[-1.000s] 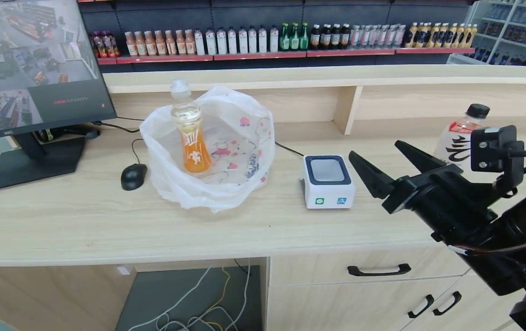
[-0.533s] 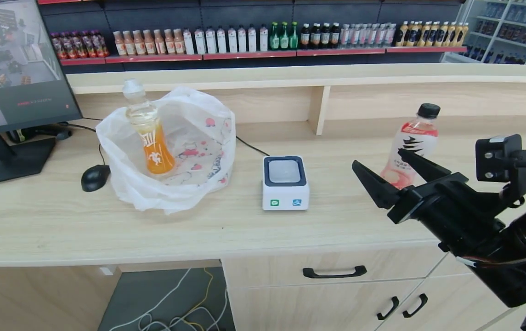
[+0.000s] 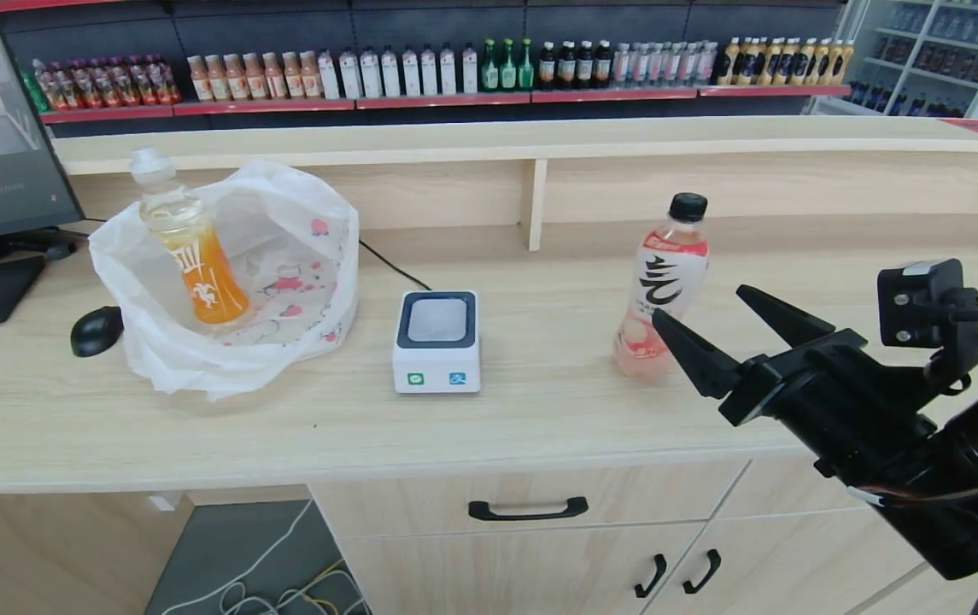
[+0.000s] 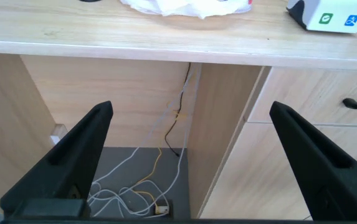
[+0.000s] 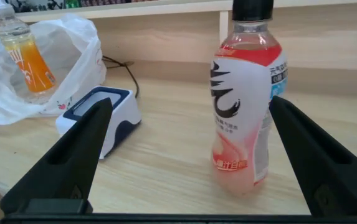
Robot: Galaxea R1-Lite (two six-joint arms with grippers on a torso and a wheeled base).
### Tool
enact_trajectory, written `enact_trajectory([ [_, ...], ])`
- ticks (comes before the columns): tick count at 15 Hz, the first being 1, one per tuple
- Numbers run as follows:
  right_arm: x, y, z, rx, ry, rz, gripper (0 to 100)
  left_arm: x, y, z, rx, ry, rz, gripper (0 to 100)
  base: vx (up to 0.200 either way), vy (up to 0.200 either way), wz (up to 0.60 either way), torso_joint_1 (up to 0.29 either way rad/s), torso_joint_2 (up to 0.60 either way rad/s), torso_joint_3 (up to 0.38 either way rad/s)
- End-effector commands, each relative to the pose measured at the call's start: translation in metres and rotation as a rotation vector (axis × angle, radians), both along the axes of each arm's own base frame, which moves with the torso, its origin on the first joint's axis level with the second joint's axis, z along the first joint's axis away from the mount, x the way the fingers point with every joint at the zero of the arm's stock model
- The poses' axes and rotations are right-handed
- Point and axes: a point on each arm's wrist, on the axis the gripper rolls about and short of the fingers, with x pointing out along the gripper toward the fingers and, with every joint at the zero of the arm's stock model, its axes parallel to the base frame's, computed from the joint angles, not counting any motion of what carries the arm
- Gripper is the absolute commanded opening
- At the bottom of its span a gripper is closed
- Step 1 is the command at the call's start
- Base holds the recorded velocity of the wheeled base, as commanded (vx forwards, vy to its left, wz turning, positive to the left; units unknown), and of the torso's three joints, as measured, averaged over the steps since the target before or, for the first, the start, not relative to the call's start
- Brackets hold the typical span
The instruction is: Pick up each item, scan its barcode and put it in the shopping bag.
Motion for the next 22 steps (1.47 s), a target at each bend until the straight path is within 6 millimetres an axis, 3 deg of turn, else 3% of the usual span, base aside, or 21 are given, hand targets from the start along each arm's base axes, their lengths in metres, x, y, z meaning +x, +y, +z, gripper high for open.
enact_trajectory([
  [1, -0.001, 0.000, -0.004, -0.009, 0.014, 0.000, 100, 0.000, 0.000, 0.000, 0.000, 0.000, 0.000, 100, 0.000, -0.200, 0.00, -0.002, 0.00, 0.002],
  [8, 0.004, 0.001, -0.011, -0.016, 0.044, -0.006, 100, 0.000, 0.000, 0.000, 0.003, 0.000, 0.000, 100, 0.000, 0.000, 0.00, 0.000, 0.00, 0.000],
  [13, 0.029, -0.007, -0.023, -0.043, 0.075, -0.097, 100, 0.000, 0.000, 0.000, 0.003, 0.000, 0.000, 100, 0.000, 0.000, 0.00, 0.000, 0.00, 0.000],
  [22, 0.047, 0.019, -0.033, -0.064, 0.080, -0.051, 100, 0.000, 0.000, 0.000, 0.003, 0.000, 0.000, 100, 0.000, 0.000, 0.00, 0.000, 0.00, 0.000],
])
